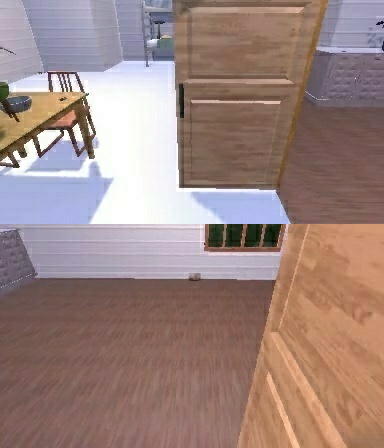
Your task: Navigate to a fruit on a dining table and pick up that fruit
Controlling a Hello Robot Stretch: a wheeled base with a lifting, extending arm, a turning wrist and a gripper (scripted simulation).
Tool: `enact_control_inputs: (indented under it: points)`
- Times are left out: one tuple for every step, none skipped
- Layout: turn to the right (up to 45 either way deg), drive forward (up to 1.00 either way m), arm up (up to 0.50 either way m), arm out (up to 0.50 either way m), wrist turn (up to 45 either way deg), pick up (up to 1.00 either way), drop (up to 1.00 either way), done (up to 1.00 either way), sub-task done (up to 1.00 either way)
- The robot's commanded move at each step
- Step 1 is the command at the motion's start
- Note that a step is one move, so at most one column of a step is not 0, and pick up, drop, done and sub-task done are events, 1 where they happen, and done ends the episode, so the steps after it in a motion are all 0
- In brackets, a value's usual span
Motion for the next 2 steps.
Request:
enact_control_inputs:
  points:
    - [0.0,0.15,0.0,0.0,0.0,0.0,0.0,0.0,0.0]
    - [-45.0,0.0,0.0,0.0,0.0,0.0,0.0,0.0,0.0]
